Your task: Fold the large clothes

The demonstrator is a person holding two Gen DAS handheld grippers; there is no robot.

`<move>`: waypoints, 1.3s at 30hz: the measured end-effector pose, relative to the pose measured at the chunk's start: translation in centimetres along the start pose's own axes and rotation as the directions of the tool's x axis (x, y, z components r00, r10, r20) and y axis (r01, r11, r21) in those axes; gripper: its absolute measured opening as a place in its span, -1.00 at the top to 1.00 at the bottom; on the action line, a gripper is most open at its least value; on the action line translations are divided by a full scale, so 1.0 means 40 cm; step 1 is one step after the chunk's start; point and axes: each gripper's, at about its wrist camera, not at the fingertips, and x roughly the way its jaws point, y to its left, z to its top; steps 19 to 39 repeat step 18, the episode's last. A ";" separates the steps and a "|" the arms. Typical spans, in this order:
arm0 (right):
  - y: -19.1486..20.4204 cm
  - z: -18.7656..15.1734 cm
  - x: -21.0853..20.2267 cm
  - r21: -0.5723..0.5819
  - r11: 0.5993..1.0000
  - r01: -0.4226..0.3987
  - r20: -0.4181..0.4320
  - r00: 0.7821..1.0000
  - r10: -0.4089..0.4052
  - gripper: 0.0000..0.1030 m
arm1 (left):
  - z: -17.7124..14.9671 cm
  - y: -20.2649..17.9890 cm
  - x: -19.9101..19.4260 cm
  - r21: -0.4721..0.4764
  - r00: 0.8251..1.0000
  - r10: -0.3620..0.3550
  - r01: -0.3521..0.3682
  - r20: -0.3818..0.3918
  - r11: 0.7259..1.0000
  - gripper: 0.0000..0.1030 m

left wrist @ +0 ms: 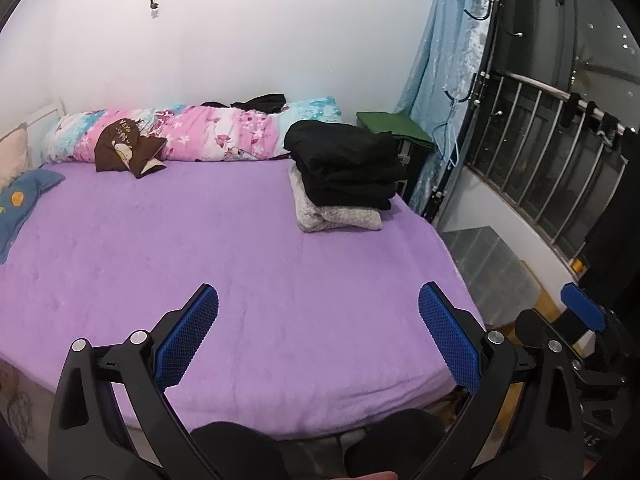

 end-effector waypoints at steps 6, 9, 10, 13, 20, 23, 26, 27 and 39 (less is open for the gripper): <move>0.005 0.001 0.004 -0.007 1.000 -0.006 -0.004 1.000 0.006 -0.87 | 0.001 0.011 0.003 -0.014 1.000 -0.008 0.008 -0.004 1.000 -0.88; 0.007 -0.001 0.004 -0.010 1.000 -0.009 -0.003 1.000 0.009 -0.87 | 0.000 0.013 0.002 -0.015 1.000 -0.006 0.006 -0.003 1.000 -0.88; 0.008 -0.001 0.006 -0.012 1.000 -0.007 -0.003 1.000 0.007 -0.87 | -0.001 0.012 0.002 -0.017 1.000 -0.007 0.007 -0.004 1.000 -0.88; 0.009 -0.004 0.007 -0.006 1.000 -0.012 -0.003 1.000 0.012 -0.87 | 0.000 0.018 0.003 -0.016 1.000 -0.017 0.016 -0.012 1.000 -0.88; 0.016 -0.003 0.014 -0.015 1.000 -0.014 -0.003 1.000 0.014 -0.87 | 0.007 0.023 0.002 -0.015 1.000 -0.001 0.001 -0.004 1.000 -0.88; 0.016 -0.003 0.014 -0.015 1.000 -0.014 -0.003 1.000 0.014 -0.87 | 0.007 0.023 0.002 -0.015 1.000 -0.001 0.001 -0.004 1.000 -0.88; 0.016 -0.003 0.014 -0.015 1.000 -0.014 -0.003 1.000 0.014 -0.87 | 0.007 0.023 0.002 -0.015 1.000 -0.001 0.001 -0.004 1.000 -0.88; 0.016 -0.003 0.014 -0.015 1.000 -0.014 -0.003 1.000 0.014 -0.87 | 0.007 0.023 0.002 -0.015 1.000 -0.001 0.001 -0.004 1.000 -0.88; 0.016 -0.003 0.014 -0.015 1.000 -0.014 -0.003 1.000 0.014 -0.87 | 0.007 0.023 0.002 -0.015 1.000 -0.001 0.001 -0.004 1.000 -0.88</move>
